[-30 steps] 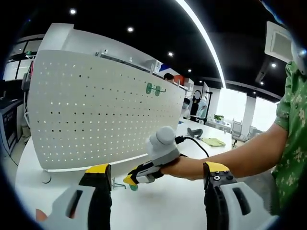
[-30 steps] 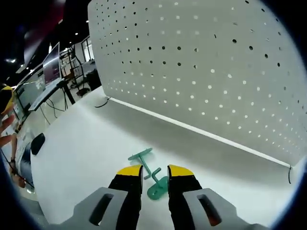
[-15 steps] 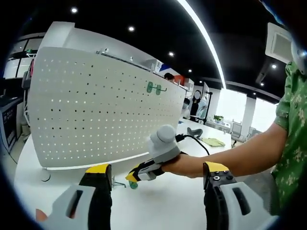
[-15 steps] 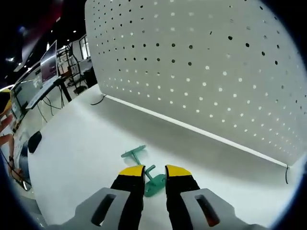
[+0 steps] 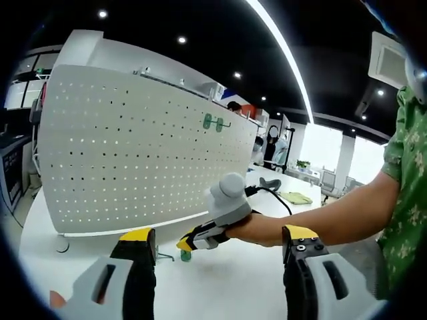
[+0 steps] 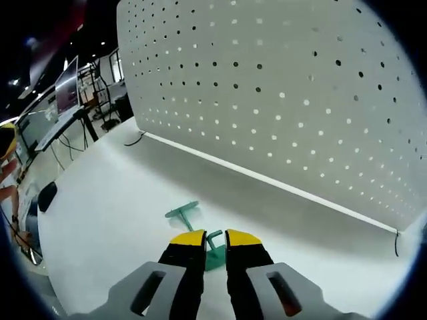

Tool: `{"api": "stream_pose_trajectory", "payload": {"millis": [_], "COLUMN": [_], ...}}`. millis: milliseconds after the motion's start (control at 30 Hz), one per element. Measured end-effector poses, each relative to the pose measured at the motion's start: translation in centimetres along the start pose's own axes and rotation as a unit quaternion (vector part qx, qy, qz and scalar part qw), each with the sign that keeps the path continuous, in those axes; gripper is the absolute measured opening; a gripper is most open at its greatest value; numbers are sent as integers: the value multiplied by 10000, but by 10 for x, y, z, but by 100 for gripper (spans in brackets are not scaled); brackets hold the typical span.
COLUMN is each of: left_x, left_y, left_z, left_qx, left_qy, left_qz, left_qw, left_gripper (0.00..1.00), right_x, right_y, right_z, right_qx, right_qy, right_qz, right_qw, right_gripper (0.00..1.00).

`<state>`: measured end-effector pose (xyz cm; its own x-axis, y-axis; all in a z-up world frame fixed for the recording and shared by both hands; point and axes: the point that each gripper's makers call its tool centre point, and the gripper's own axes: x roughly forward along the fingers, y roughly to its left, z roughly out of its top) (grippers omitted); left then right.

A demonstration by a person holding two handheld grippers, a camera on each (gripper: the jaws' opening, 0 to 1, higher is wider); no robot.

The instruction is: Insert the hook assembly into the mounting plate slot until the hook locks in place.

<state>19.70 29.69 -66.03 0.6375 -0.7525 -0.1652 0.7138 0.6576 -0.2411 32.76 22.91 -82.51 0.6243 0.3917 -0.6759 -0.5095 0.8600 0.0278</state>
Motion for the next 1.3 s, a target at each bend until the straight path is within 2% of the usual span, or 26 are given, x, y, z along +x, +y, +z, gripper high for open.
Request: {"api": "stream_pose_trajectory", "payload": {"millis": [467,567,833,967,1300], "left_x": [3,4,5,5,5], "left_y": [0,0,-1,0,1], "left_z": [-1,-2,-1,-1,-1], "left_qx": [-6,-5,-13,-14,-16], "left_qy": [23,31,20,26,30], "left_qz": [-16,-26,-38,-45,-36], "left_qw": [10000,10000,10000,10000,10000], "left_gripper": [79,79,79,79,79], "right_x": [-3,-5,-5,-3,-1], "right_y": [3,3,2,2,1], "right_z": [3,3,0,-4,-9], "right_qx": [-153,-206,-260,-229,-284], "right_qy": [-93,-102,-59,-15,83], "right_qz": [114,136,131,148,156], "right_qw": [9998,9996,9996,9996,9994], "right_gripper": [6,1,2,6,5]}}
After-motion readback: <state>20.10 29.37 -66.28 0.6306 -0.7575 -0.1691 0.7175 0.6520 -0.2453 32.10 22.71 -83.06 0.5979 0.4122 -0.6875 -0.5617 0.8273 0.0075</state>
